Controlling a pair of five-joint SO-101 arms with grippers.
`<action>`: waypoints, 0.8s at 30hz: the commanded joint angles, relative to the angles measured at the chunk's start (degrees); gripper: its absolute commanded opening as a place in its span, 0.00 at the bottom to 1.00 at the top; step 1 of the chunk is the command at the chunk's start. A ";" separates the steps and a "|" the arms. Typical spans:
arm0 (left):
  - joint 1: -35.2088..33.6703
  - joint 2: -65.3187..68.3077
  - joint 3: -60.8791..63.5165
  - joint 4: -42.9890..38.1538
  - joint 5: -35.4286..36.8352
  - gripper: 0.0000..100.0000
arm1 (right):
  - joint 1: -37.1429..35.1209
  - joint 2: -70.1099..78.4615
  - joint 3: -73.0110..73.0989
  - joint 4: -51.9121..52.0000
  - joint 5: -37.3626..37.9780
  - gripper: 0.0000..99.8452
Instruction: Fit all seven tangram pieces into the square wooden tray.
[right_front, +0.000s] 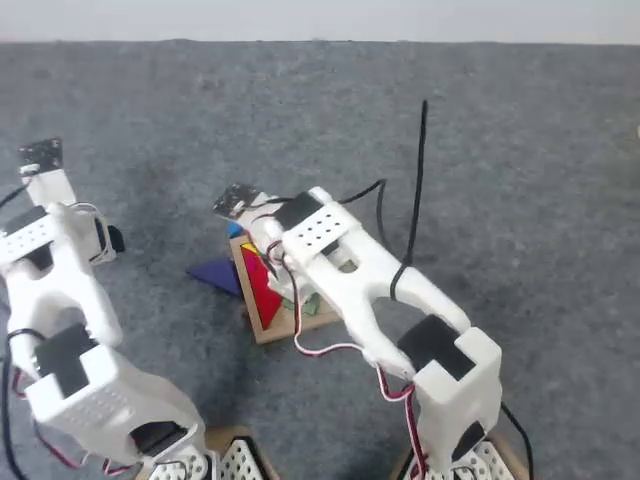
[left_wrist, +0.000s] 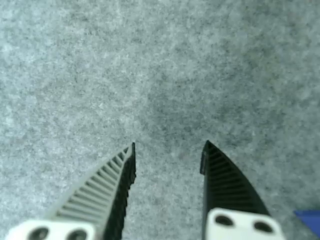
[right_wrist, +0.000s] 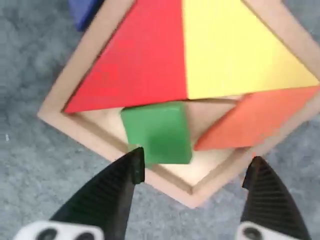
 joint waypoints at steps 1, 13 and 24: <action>0.53 -0.44 -2.51 0.18 -0.79 0.21 | 3.47 -4.62 -2.99 -0.40 -1.23 0.30; 0.53 -0.44 -2.51 0.18 -0.79 0.21 | 5.93 -4.62 -3.08 -4.26 -2.11 0.30; 0.62 -0.44 -2.51 0.09 -0.79 0.21 | 9.19 -3.91 -2.99 -7.60 -4.04 0.30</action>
